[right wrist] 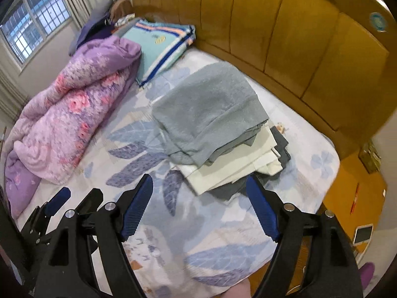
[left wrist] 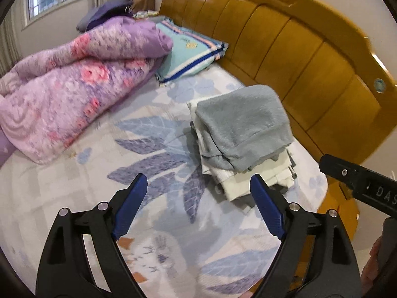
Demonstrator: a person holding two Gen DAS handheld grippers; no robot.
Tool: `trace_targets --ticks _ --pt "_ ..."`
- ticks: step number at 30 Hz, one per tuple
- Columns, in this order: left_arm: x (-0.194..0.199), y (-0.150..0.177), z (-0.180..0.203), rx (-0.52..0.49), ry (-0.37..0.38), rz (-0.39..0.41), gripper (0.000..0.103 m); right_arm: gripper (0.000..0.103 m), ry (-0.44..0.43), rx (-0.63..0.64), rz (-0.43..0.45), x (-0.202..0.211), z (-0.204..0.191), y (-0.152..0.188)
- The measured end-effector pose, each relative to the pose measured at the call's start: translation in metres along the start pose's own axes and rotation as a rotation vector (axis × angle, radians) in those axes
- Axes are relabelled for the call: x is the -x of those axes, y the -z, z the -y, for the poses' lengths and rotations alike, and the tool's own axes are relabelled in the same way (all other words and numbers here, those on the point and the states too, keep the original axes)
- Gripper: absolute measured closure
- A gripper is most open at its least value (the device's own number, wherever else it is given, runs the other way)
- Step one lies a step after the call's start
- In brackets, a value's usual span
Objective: Fold large clothes
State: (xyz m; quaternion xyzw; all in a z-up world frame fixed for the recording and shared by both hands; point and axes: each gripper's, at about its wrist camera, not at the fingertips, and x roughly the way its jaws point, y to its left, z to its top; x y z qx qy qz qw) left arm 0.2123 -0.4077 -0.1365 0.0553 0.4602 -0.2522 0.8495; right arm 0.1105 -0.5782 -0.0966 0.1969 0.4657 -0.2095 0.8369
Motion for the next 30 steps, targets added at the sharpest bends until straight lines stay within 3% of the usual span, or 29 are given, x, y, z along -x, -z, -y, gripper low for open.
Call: trace_targets --ticks 4,6,10,12,18,30 --pt "0.064 0.019 -0.029 -0.030 0.023 0.051 0.017 0.028 -0.006 -0.063 0.059 0.054 -0.033 0.042" --pt "0.091 0.027 -0.041 -0.050 0.025 0.079 0.012 0.028 0.007 -0.052 0.083 0.076 -0.051 0.060" --pt "0.163 0.048 -0.074 -0.093 0.042 0.156 0.011 0.028 0.007 -0.054 0.164 0.130 -0.092 0.100" --pt "0.192 0.059 -0.088 -0.111 0.062 0.186 0.011 0.020 0.021 -0.063 0.196 0.151 -0.107 0.117" --pt "0.269 0.097 -0.113 -0.191 -0.027 0.282 0.005 0.015 0.016 0.004 0.272 0.199 -0.152 0.156" --pt "0.333 0.133 -0.136 -0.149 -0.036 0.304 0.005 0.009 0.049 0.070 0.409 0.249 -0.189 0.210"
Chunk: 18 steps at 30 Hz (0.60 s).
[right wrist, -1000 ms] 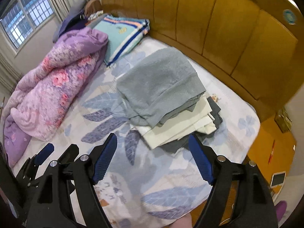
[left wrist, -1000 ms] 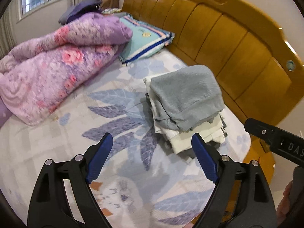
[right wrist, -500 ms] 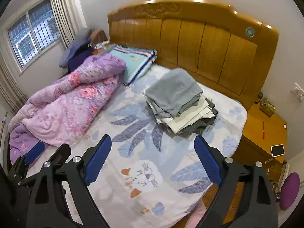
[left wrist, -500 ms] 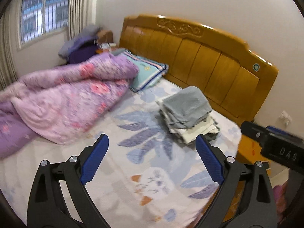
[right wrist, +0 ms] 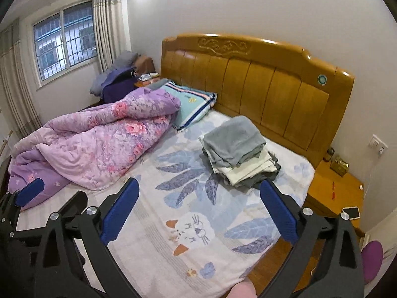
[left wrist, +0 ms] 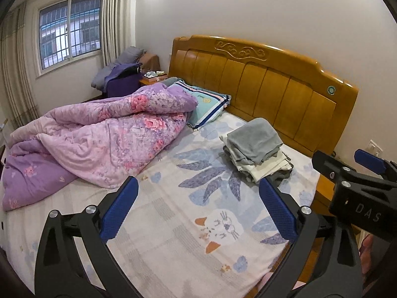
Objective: Fold large clothes
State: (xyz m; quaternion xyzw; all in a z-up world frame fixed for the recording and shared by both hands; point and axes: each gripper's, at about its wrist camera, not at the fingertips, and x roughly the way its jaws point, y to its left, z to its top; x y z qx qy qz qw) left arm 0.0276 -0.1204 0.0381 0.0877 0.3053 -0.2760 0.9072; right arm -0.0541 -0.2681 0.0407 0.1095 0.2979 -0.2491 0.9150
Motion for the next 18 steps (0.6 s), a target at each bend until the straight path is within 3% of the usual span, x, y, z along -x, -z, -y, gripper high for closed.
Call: trace_targets --ticks 10,18 --pt "0.008 0.003 -0.007 0.046 -0.051 0.001 0.005 0.008 0.030 0.013 0.067 0.017 0.001 0.005" --pt "0.012 -0.008 -0.017 0.057 -0.061 0.028 0.005 0.008 0.044 0.015 0.053 0.012 0.001 0.004"
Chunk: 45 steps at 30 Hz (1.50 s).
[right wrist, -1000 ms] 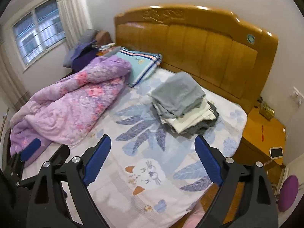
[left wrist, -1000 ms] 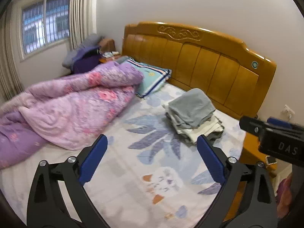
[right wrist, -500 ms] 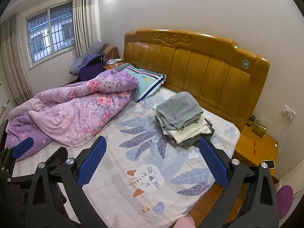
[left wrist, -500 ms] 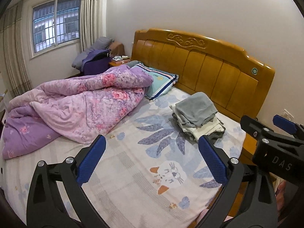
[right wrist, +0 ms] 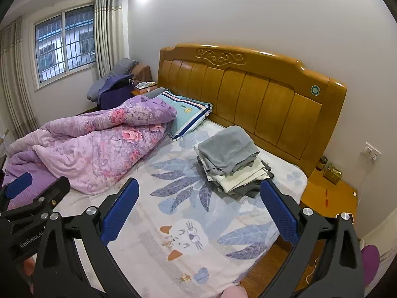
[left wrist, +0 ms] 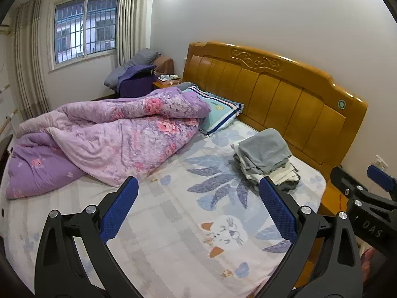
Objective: Fold large clothes
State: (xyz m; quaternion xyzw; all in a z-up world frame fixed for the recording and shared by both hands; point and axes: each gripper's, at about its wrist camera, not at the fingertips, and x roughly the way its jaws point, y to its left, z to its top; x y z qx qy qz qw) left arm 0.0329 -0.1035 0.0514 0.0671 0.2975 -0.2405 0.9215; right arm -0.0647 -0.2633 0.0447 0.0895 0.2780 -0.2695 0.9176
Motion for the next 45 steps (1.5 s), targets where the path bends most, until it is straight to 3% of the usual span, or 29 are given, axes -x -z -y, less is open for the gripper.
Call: trace_targets --ticks 16,45 --pt "-0.005 -0.006 0.007 -0.079 0.029 0.007 0.005 0.008 0.036 -0.009 -0.016 0.001 -0.003 0.001" --pt "-0.037 -0.014 0.008 -0.064 0.040 -0.051 0.005 0.008 0.071 0.010 -0.006 -0.011 -0.006 -0.008"
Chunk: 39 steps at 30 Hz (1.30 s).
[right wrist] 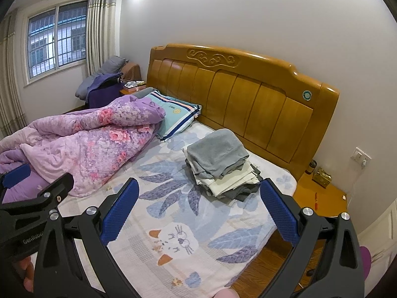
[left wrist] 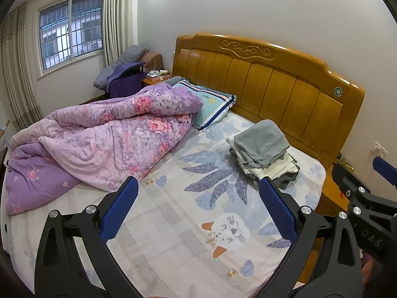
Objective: Fold large clothes
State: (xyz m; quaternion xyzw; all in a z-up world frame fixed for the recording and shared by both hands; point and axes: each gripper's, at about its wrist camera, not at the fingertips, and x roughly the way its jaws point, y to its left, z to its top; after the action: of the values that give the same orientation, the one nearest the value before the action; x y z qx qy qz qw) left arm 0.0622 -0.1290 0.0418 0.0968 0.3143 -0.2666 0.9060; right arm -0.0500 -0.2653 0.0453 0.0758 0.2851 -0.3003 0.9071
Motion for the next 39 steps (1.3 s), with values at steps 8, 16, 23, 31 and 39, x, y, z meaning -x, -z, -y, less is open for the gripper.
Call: trace_targets --ticks 8,16,23,31,39 --pt "-0.004 0.002 -0.004 0.003 -0.028 -0.025 0.005 0.008 -0.007 0.011 -0.026 -0.007 -0.006 0.001" --pt "-0.005 0.006 -0.010 0.020 -0.042 -0.043 0.005 0.008 -0.017 -0.001 -0.045 -0.011 -0.008 0.001" --pt "-0.005 0.009 -0.016 0.044 -0.023 -0.052 0.005 0.008 -0.008 0.016 -0.062 -0.014 -0.016 0.006" --pt "-0.007 0.010 -0.016 0.047 -0.029 -0.058 0.005 0.008 -0.016 0.019 -0.071 -0.015 -0.017 0.009" --pt "-0.007 0.011 -0.015 0.050 -0.024 -0.061 0.005 0.008 -0.014 0.020 -0.065 -0.015 -0.018 0.011"
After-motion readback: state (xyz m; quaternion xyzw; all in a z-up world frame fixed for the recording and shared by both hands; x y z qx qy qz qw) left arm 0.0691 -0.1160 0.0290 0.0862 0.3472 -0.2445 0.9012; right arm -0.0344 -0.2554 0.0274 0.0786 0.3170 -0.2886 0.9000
